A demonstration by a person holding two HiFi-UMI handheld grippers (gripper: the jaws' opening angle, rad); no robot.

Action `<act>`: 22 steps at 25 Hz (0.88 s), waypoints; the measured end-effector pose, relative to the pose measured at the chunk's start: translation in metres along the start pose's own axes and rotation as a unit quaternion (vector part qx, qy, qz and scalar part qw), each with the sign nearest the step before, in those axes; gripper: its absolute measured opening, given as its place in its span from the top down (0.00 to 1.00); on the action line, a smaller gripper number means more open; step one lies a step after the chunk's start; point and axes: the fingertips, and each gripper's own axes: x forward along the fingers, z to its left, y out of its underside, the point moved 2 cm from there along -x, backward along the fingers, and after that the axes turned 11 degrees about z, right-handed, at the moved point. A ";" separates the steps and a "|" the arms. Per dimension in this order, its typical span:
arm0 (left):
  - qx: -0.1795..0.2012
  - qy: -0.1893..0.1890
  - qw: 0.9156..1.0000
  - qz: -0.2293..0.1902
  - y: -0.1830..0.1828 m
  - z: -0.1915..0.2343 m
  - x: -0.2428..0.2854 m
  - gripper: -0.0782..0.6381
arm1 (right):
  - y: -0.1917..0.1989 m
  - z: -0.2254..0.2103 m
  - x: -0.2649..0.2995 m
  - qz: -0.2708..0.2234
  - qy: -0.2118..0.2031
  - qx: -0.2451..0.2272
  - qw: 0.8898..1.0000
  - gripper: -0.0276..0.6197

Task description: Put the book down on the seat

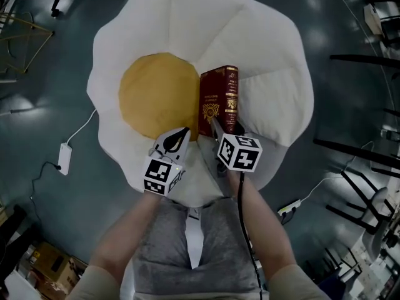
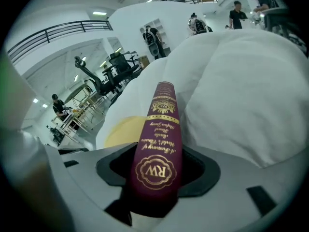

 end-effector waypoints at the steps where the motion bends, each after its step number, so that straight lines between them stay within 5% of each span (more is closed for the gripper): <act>1: 0.000 0.000 1.000 -0.001 -0.001 0.000 0.000 0.88 | 0.001 -0.001 -0.001 0.001 0.008 -0.003 1.000 0.60; 8: -0.009 0.004 1.000 0.009 -0.013 -0.010 -0.013 0.88 | 0.011 -0.010 -0.036 0.023 0.056 -0.002 0.998 0.57; 16: -0.011 -0.005 1.000 -0.012 -0.071 -0.032 -0.077 0.88 | -0.010 0.007 -0.117 0.013 0.054 -0.020 0.998 0.58; 19: 0.015 -0.010 1.000 -0.020 -0.099 -0.047 -0.105 0.88 | -0.028 0.024 -0.156 0.001 0.045 -0.024 0.999 0.74; 22: 0.025 -0.011 0.999 -0.032 -0.129 -0.059 -0.135 0.88 | -0.052 0.046 -0.194 -0.017 0.033 -0.044 0.998 0.79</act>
